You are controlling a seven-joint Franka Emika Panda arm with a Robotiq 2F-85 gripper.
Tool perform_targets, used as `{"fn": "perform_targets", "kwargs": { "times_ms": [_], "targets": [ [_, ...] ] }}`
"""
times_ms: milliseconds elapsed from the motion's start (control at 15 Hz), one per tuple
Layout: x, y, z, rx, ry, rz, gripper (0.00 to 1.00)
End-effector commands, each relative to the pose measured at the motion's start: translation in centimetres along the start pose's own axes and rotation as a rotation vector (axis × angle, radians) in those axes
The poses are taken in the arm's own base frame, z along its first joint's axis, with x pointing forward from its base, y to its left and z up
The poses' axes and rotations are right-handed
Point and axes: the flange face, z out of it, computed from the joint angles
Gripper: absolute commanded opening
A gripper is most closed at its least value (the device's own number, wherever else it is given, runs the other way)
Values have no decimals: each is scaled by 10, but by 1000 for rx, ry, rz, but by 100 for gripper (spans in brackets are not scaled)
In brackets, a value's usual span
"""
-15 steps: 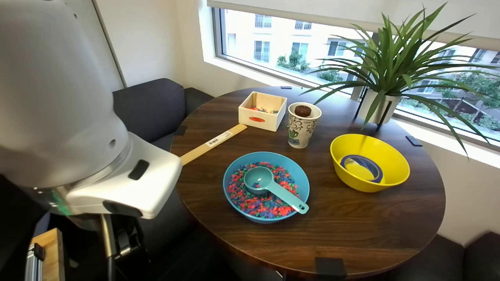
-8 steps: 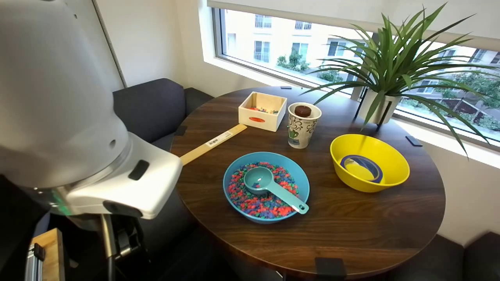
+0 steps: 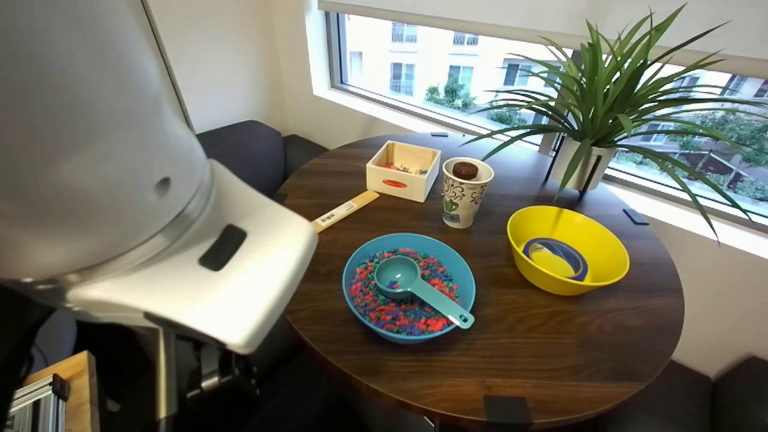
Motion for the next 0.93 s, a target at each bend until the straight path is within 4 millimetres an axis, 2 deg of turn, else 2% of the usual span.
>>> {"fn": "perform_targets", "kwargs": {
  "times_ms": [0,200,267,333,533,600,867],
  "targets": [
    [50,3,-51,88,35,168,100],
    [91,-30,-78,110,69,328,100],
    [95,-36,-83,108,84,382,100],
    [75,-23,-83,98,113,291,100],
    [95,-40,-84,89,108,348,100],
    [96,-38,-82,88,105,354,100],
    [109,-2,-78,169,152,573,100]
  ]
}}
